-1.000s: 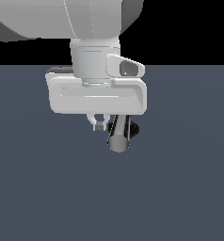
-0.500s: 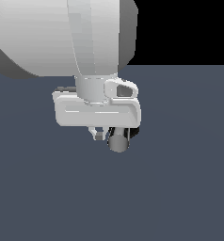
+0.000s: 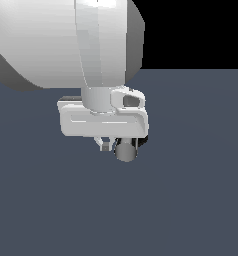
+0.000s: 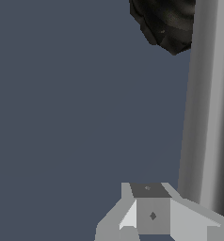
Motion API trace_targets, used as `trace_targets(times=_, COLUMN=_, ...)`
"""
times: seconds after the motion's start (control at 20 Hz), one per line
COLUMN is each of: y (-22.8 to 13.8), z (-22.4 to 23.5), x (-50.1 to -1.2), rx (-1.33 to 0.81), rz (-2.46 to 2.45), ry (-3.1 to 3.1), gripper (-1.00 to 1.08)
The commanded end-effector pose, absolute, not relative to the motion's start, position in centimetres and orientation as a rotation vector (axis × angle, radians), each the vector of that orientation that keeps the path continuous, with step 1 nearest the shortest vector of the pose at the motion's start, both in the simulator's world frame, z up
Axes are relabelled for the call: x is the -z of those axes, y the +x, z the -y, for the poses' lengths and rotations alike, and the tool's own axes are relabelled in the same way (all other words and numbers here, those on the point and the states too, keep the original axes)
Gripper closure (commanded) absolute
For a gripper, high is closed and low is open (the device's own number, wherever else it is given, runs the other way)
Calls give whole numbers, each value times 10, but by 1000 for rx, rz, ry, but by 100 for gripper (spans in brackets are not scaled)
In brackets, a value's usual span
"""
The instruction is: Turn on the faucet by rotating a designated handle.
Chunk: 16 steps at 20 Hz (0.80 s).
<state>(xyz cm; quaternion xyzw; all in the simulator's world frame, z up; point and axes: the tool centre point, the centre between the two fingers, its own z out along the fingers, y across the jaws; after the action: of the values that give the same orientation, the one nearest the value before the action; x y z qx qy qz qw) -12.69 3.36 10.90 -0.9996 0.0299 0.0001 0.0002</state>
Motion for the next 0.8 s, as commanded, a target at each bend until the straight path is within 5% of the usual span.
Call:
trace_targets(times=0.0, y=-127, z=-34, x=-109, rx=0, rz=-94, ry=-3140, gripper=108)
trace_targets(times=0.75, y=-127, z=27, x=-109, rx=0, rz=-94, ry=-3140, gripper=108)
